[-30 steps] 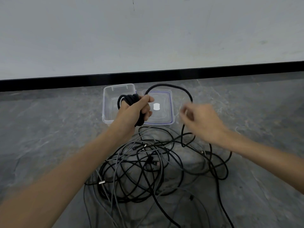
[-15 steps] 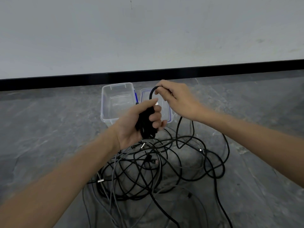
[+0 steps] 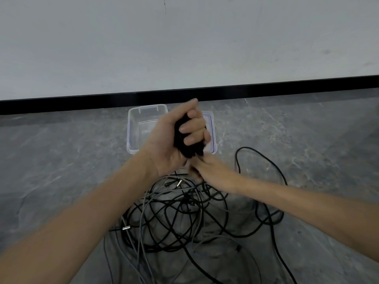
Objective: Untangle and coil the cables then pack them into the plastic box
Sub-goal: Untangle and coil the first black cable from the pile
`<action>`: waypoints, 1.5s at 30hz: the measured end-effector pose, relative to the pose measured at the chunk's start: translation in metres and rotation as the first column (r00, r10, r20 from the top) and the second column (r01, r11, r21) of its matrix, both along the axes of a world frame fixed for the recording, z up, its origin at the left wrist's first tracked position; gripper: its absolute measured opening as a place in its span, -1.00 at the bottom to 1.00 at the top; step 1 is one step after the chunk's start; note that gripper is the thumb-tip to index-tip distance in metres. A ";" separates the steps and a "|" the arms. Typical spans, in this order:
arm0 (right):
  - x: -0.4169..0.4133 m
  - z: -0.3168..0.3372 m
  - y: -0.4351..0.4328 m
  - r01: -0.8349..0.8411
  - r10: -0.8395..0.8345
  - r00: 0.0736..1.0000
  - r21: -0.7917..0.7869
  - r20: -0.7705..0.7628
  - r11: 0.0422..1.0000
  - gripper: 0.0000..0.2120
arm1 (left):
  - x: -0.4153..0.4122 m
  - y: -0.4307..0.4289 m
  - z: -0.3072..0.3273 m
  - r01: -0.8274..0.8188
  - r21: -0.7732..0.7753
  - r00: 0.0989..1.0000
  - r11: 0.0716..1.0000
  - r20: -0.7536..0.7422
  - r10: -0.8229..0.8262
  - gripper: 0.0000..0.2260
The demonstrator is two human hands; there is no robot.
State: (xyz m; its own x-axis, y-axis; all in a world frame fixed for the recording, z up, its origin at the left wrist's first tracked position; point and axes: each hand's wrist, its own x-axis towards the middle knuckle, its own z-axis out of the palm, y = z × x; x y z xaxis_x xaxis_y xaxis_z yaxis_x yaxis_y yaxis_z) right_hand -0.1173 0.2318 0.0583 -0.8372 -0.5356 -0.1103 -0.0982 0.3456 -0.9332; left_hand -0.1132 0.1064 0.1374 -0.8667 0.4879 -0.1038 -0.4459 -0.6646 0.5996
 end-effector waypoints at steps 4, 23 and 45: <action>0.029 -0.016 0.010 -0.119 0.110 0.987 0.072 0.119 0.990 -0.71 | -0.014 -0.011 0.006 -0.313 -0.311 0.944 0.897 -0.206 0.257 -0.69; -0.022 0.089 0.028 -0.119 0.373 0.659 0.400 -0.653 0.909 -0.75 | 0.004 -0.018 -0.050 -0.023 -0.765 0.950 0.644 -0.216 -0.223 -0.25; -0.055 0.048 0.039 -0.120 0.100 0.982 -0.123 -0.160 0.985 -0.67 | 0.010 -0.002 -0.013 0.490 0.153 0.871 0.858 -0.066 -0.486 -0.58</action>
